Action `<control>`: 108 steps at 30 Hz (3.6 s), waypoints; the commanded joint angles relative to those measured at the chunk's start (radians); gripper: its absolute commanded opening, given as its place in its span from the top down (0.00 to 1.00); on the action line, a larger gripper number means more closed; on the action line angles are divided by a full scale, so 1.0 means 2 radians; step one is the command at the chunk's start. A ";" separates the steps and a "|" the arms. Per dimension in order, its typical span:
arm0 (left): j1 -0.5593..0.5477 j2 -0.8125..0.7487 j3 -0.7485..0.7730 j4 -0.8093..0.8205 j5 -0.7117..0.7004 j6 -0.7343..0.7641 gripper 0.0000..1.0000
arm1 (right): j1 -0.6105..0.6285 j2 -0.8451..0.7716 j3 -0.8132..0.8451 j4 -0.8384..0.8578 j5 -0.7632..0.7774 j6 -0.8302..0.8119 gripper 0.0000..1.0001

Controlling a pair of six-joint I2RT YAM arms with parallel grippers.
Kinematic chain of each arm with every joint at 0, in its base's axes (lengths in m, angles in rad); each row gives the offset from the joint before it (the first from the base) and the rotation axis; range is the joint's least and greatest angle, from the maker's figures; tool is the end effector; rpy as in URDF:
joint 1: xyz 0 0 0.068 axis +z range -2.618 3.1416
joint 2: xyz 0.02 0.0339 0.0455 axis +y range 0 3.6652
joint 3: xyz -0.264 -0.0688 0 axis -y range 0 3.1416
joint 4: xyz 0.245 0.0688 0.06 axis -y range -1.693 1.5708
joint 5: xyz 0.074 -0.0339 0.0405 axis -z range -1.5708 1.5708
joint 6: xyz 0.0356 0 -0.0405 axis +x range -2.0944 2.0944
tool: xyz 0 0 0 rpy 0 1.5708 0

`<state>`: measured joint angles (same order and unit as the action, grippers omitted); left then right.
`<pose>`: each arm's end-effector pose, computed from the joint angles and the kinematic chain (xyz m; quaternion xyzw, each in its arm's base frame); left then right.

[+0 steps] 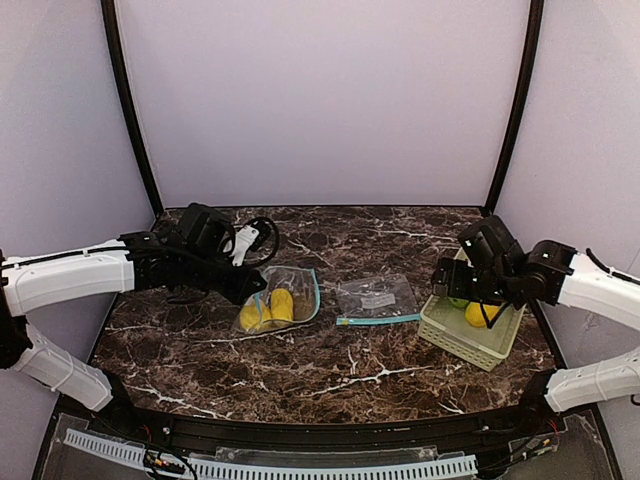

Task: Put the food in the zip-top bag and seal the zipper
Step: Pick up the fake fruit from the bin, then place the fake fruit in the zipper food storage bag.

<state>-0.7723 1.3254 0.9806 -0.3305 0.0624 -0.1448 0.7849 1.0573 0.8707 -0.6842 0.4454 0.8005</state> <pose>0.2078 -0.2055 0.2748 0.2909 0.8528 -0.2168 0.3756 0.1598 0.1380 0.2758 0.0829 0.9156 0.0926 0.3825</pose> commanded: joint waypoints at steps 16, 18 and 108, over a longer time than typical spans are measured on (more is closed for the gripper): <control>0.002 -0.021 -0.007 0.001 -0.001 0.001 0.99 | -0.232 0.131 0.004 0.045 -0.118 -0.154 0.01; 0.002 -0.021 -0.007 0.001 0.000 0.001 0.99 | -0.239 0.143 0.005 0.057 -0.129 -0.160 0.03; 0.002 -0.018 -0.008 0.008 0.028 0.004 0.99 | -0.238 -0.095 -0.024 0.083 -0.394 -0.222 0.26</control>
<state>-0.7723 1.3125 0.9802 -0.3298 0.0944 -0.1440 0.2462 0.9188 0.8345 -0.5564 -0.1814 0.3717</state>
